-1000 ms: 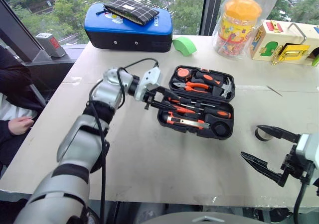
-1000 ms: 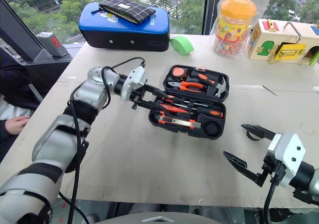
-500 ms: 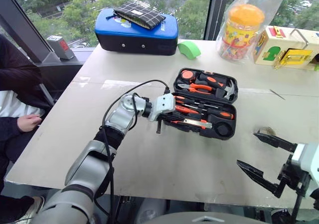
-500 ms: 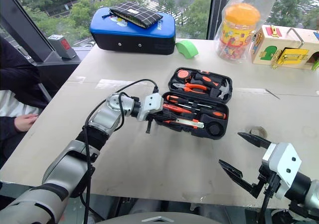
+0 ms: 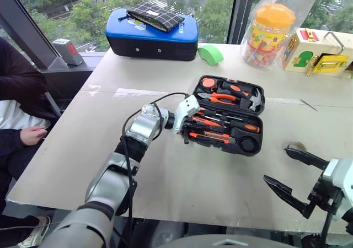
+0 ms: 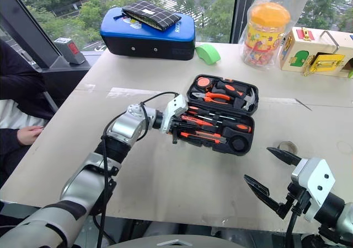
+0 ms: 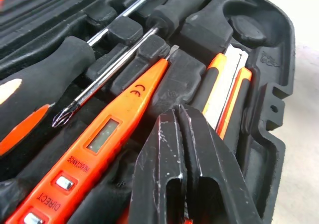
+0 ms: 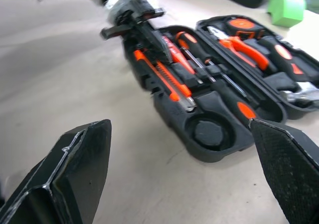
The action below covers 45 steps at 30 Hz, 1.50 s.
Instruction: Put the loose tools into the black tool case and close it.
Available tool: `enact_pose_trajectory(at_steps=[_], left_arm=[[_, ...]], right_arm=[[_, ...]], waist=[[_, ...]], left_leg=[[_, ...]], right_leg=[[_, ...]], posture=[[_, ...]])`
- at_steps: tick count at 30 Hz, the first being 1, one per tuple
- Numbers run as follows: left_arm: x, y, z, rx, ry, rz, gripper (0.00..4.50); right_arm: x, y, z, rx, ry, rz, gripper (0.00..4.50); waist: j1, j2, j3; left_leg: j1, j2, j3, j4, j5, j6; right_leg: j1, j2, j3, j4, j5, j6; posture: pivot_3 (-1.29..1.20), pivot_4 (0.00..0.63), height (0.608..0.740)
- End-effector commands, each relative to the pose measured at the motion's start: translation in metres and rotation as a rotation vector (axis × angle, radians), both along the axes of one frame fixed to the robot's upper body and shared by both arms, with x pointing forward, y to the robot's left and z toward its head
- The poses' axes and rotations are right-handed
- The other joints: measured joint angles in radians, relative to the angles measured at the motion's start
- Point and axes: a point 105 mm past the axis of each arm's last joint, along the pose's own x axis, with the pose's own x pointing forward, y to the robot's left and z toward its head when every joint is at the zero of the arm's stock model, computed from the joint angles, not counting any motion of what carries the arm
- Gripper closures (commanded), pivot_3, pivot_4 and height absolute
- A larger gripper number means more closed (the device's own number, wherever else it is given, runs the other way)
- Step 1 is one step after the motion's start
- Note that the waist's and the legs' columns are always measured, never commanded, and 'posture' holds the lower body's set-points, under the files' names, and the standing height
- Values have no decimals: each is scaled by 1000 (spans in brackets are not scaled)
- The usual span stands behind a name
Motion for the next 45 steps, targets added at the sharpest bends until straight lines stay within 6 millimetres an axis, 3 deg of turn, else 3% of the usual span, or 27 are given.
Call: enact_pose_trajectory(at_steps=[1, 3, 7, 10, 13, 14, 18, 20, 23, 27, 30, 33, 36, 40, 45], left_arm=[[-16, -13, 49, -236, -126, -74, 4412], [-36, -5, 67, -302, -135, -145, 4412], [-76, 8, 82, -337, -89, -258, 3161], [-92, 21, 81, -278, -98, -266, 1627], [-100, 19, 83, -269, -92, -288, 219], [-106, 25, 84, -261, -113, -290, 0], [-117, 31, 82, -242, -144, -257, 0], [-118, 28, 81, -245, -156, -238, 0], [-122, 26, 79, -250, -156, -214, 0], [-123, 24, 78, -258, -164, -182, 0], [-122, 28, 75, -258, -170, -144, 0], [-124, 31, 78, -268, -160, -115, 0], [-124, 38, 75, -235, -169, -92, 0], [-126, 52, 75, -209, -166, -68, 0], [-129, 60, 70, -184, -156, -42, 0]], right_arm=[[12, -19, -7, -55, 45, -163, 0], [21, -29, -10, -48, 81, -236, 0], [41, -55, -22, -107, 231, -339, 0], [54, -64, -30, -132, 337, -350, 859], [59, -74, -32, -168, 368, -370, 2293], [69, -80, -38, -204, 394, -392, 2711], [90, -78, -46, -227, 452, -367, 2711], [94, -82, -50, -250, 486, -374, 3163], [99, -85, -56, -290, 522, -365, 4470], [103, -86, -56, -313, 533, -338, 4470], [104, -82, -38, -320, 493, -299, 4470], [89, -36, 2, -265, 422, -36, 4470], [83, -7, 9, -275, 407, 93, 4470], [96, 21, -4, -317, 434, 139, 4470], [110, 33, -27, -404, 438, 153, 4470]], waist=[[-1, -1, 3], [-6, -4, 6], [-24, 1, 5], [-26, 3, 5], [-12, 4, 7], [-8, 3, 7], [-22, 2, 10], [-21, 2, 10], [-16, 3, 11], [-14, 2, 11], [-14, 3, 11], [-12, 5, 13], [-16, 4, 12], [-28, 2, 13], [-25, 2, 13]], left_leg=[[-1, 0, 0, 0, 0, 0], [-5, 0, 0, 0, 0, 0], [-9, 2, 1, -1, 0, -1], [-9, 2, 1, -4, 0, -1], [-10, 2, 0, -5, 0, 0], [-10, 2, 0, -4, 0, 0], [-9, 1, 8, -4, -1, 1], [-9, 1, 7, -4, -1, 1], [-9, 1, 6, -4, -1, 1], [-10, 2, 6, -4, -1, 1], [-9, 2, 8, -4, -1, 1], [-9, 2, 8, -4, -1, 2], [-10, 4, 8, -4, -1, 2], [-9, 5, 8, -5, -1, 1], [-16, 3, 6, -4, -1, 1]], right_leg=[[0, -1, 1, -1, 0, 0], [-3, -5, 3, -2, 0, -1], [-10, -4, 3, -2, 2, -2], [-10, -3, 3, -4, 1, -3], [-10, -1, 2, -5, 1, -3], [-10, 1, 1, -5, 1, -3], [-10, 0, 4, -5, 2, -3], [-10, -1, 4, -5, 2, -3], [-10, 0, 5, -6, 2, -2], [-10, 0, 5, -6, 2, -2], [-10, 0, 5, -6, 2, -2], [-11, 0, 5, -6, 2, -2], [-12, 0, 5, -6, 2, -2], [-13, 0, 5, -6, 2, -2], [-19, -3, 6, -7, 2, -3]], posture=[[0, 150, 740], [0, 150, 740], [0, 150, 740], [0, 150, 740], [0, 150, 740], [0, 150, 740], [0, 150, 740], [0, 150, 740], [0, 150, 740], [0, 150, 740], [0, 150, 740], [0, 150, 740], [0, 150, 740], [0, 150, 740], [0, 150, 740]])
